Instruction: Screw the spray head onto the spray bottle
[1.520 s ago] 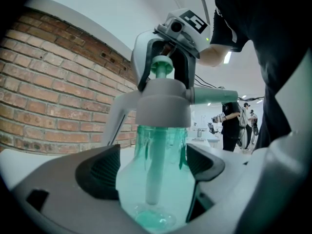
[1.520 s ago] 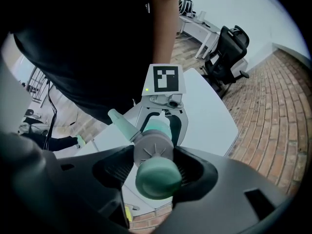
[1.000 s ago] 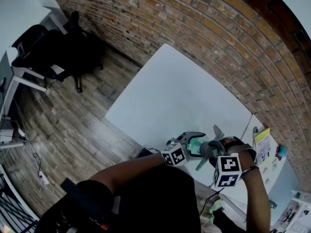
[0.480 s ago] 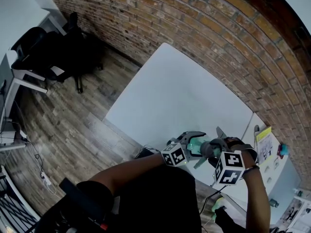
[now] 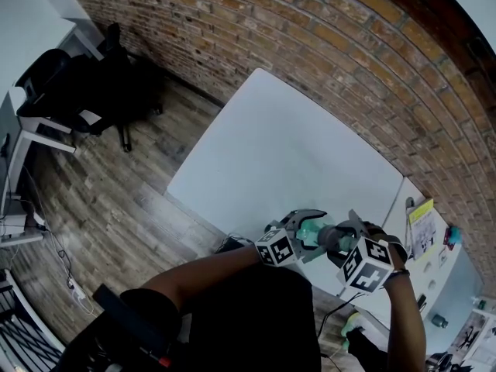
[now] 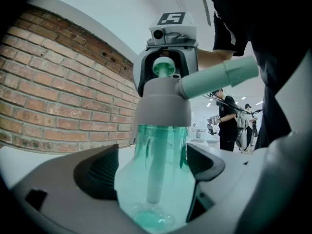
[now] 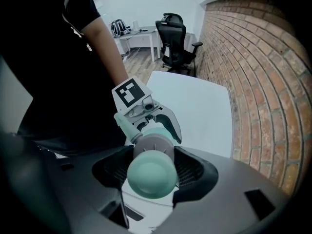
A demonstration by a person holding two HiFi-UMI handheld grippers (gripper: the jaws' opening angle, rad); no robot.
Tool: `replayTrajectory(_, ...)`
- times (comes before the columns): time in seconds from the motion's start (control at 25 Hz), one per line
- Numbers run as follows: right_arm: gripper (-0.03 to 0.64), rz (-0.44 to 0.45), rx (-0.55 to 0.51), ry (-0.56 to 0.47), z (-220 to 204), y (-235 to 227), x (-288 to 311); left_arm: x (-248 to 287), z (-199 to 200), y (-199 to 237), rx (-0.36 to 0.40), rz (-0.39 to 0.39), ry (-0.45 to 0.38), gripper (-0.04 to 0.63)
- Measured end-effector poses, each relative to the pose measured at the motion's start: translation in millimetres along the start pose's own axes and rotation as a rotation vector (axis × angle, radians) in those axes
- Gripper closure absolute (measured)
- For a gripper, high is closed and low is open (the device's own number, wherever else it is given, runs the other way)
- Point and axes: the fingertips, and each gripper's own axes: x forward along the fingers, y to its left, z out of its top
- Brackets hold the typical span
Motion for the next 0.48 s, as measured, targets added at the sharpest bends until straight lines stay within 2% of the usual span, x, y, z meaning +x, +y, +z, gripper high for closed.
replayTrajectory(0.48,0.357,-0.039,0.205,-0.043,-1.5,-3.9,-0.7,1.5,-0.8,-0.5,0.002,-0.002,0.000,0.176)
